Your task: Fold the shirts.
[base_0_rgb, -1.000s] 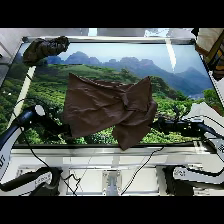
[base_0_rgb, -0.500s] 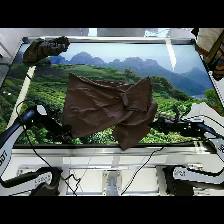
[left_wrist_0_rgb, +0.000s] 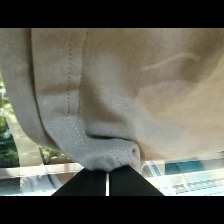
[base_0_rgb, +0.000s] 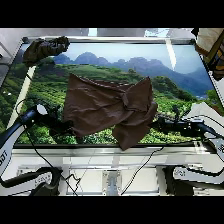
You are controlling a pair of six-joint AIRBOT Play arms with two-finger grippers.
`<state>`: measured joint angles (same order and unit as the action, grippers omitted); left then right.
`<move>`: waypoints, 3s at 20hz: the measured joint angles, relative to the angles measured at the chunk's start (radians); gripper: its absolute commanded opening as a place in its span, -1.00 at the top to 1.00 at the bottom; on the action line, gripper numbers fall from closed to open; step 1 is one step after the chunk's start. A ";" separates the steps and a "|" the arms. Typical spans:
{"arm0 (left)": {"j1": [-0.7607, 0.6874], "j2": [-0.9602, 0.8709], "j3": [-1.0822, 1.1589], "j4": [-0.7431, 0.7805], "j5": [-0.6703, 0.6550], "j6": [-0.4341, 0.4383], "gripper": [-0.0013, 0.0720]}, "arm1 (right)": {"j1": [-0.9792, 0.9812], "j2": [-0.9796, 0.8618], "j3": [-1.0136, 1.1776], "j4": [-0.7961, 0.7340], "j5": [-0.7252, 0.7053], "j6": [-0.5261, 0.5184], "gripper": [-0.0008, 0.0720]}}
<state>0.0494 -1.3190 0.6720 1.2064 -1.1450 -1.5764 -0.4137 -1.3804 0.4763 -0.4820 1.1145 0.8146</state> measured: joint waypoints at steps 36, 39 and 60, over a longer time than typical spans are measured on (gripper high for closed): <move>0.568 0.152 -0.133 -0.477 -0.085 0.259 -0.28 | -0.002 0.000 0.000 0.037 0.028 -0.003 0.31; 0.571 0.126 -0.156 -0.435 -0.084 0.269 -0.28 | -0.002 0.000 0.000 0.045 0.029 -0.003 0.31; 0.573 0.004 -0.169 -0.460 -0.030 0.299 0.38 | -0.002 0.000 0.000 0.079 0.022 -0.005 0.31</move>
<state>0.6228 -1.3148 0.5030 0.7464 -1.1748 -1.2778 -0.4160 -1.3804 0.4763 -0.4026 1.1366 0.8101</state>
